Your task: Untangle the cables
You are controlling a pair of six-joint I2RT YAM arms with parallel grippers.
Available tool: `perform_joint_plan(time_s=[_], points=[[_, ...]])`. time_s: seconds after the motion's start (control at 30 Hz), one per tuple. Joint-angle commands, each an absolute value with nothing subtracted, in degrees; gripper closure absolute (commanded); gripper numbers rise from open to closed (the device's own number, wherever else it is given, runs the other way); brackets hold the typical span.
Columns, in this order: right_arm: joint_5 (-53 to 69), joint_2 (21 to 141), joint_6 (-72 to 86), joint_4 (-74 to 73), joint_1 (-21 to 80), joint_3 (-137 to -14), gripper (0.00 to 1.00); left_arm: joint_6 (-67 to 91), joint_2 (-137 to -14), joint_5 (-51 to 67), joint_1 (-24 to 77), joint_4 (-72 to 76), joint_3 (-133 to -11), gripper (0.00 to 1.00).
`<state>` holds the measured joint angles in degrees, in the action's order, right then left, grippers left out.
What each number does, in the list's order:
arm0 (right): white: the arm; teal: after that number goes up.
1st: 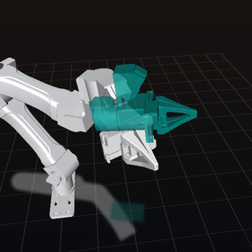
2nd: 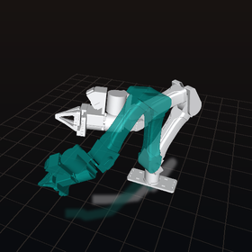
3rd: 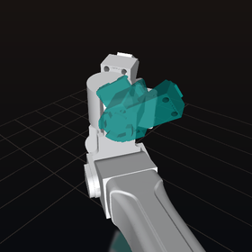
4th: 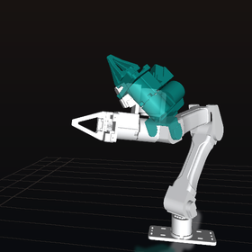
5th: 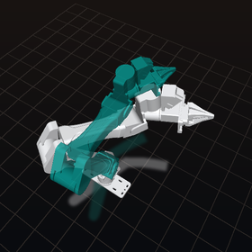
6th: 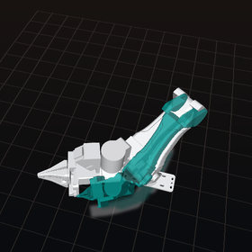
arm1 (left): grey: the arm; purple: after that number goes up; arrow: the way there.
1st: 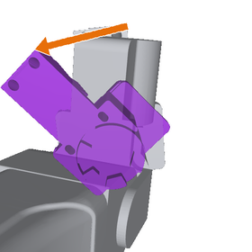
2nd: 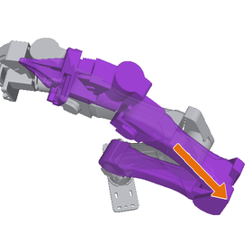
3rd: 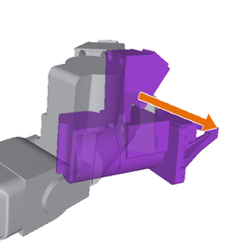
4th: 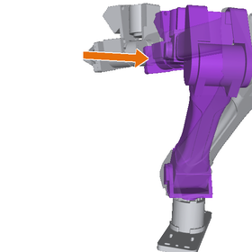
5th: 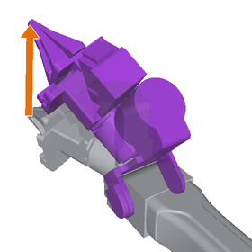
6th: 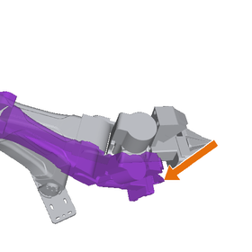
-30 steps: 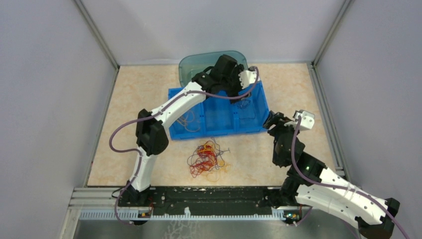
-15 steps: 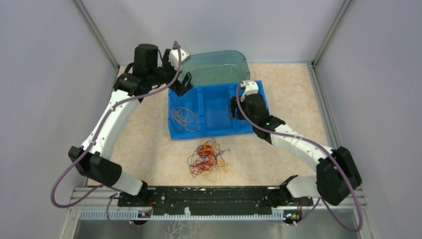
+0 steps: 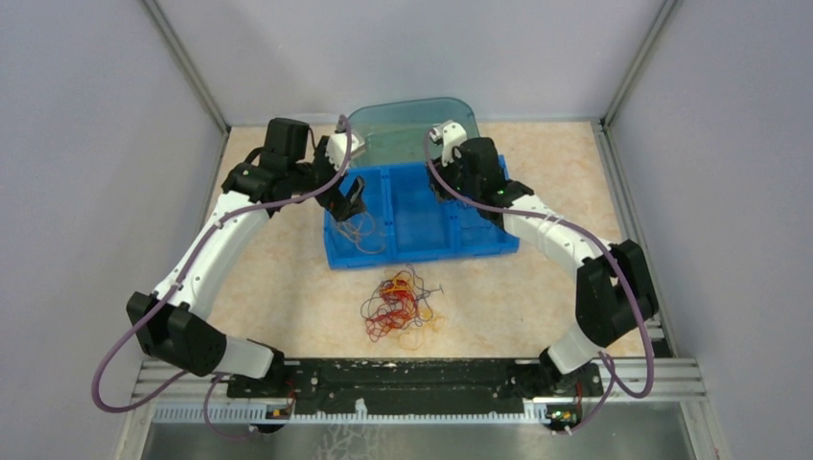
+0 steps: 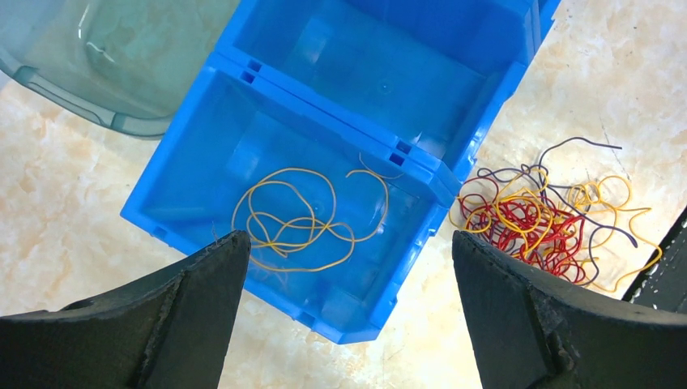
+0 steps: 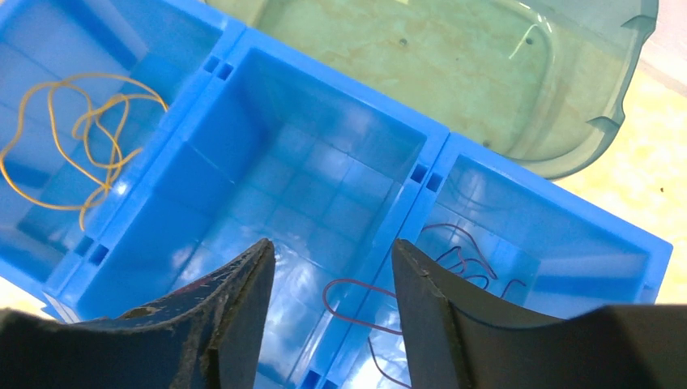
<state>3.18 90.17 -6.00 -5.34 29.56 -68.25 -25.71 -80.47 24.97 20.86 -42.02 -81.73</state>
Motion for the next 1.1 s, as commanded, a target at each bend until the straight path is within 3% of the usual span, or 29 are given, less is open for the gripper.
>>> perform_joint_plan(time_s=[0.0, 0.47, 0.63, 0.93, 1.07], points=[[3.7, 91.0, -12.8, -10.3, 29.3, -70.6, 0.48, -25.6, -77.8, 26.3, 20.4, -40.7, -81.5, 0.00], [4.7, 91.6, -15.6, -10.6, 29.3, -67.8, 0.51, -24.4, -77.4, 26.9, 20.3, -38.9, -82.0, 0.00], [3.3, 92.1, -15.6, -10.5, 29.3, -68.0, 0.73, -24.4, -77.6, 26.2, 20.3, -38.0, -82.0, 0.00], [3.0, 91.8, -15.9, -10.8, 29.3, -67.8, 0.70, -23.9, -77.3, 26.8, 20.2, -37.2, -82.7, 0.00], [3.2, 92.0, -15.8, -10.4, 29.2, -67.7, 0.73, -24.0, -77.2, 26.4, 20.1, -37.1, -83.0, 0.00]])
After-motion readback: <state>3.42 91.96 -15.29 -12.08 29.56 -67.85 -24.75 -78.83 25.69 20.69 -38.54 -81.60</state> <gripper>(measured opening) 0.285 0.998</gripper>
